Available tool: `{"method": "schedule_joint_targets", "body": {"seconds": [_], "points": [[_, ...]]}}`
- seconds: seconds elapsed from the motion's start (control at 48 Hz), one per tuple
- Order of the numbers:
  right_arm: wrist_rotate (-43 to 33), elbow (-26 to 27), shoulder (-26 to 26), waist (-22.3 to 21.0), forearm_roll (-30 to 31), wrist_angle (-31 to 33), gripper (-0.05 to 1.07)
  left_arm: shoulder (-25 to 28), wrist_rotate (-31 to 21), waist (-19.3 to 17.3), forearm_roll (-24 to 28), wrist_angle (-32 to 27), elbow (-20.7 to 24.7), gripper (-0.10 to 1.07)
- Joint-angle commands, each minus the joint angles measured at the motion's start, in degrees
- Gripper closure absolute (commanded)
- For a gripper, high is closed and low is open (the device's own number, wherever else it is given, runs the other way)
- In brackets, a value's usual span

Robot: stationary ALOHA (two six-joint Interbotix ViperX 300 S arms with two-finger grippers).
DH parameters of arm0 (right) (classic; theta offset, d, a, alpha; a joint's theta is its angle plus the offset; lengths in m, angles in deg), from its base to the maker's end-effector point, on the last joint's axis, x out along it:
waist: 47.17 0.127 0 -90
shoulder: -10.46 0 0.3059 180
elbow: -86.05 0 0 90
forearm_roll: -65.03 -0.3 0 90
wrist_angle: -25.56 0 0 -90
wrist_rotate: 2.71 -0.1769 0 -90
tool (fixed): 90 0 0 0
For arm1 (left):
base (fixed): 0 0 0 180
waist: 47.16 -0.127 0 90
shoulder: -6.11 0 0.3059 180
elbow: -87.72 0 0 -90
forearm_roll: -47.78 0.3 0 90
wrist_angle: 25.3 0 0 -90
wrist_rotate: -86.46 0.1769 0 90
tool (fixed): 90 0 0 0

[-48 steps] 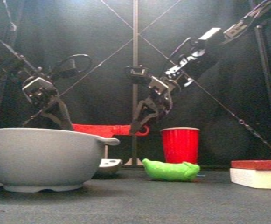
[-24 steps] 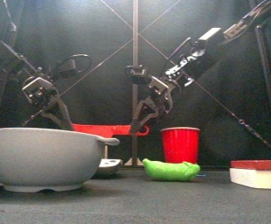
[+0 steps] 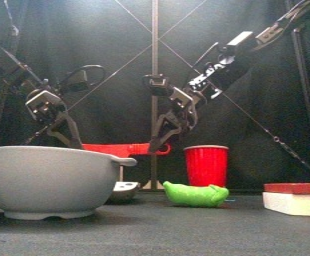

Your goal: Cut sushi roll

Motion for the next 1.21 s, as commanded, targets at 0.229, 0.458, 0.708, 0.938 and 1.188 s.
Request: {"method": "schedule_joint_targets", "body": {"seconds": [0.229,0.458,0.708,0.938,1.188], "points": [[-0.4,0.5,-1.0,-0.2,-0.4,-0.5,0.77,1.1,0.0,-0.2,-0.3,0.1,1.1,0.65],[-0.4,0.5,0.4,-0.2,-0.5,-0.6,0.77,1.3,-0.2,-0.2,-0.3,0.4,1.0,0.65],[-0.4,0.8,2.6,-0.2,-0.8,-1.0,0.77,3.9,-0.2,-0.2,-0.3,0.4,1.1,0.65],[-0.4,0.7,3.9,-0.2,-1.1,-1.0,0.77,7.0,-0.1,-0.2,-0.5,0.4,1.8,0.65],[-0.4,0.8,4.2,-0.4,-1.1,-1.0,0.77,9.6,-0.2,-0.3,-0.6,0.5,3.2,0.65]]}}
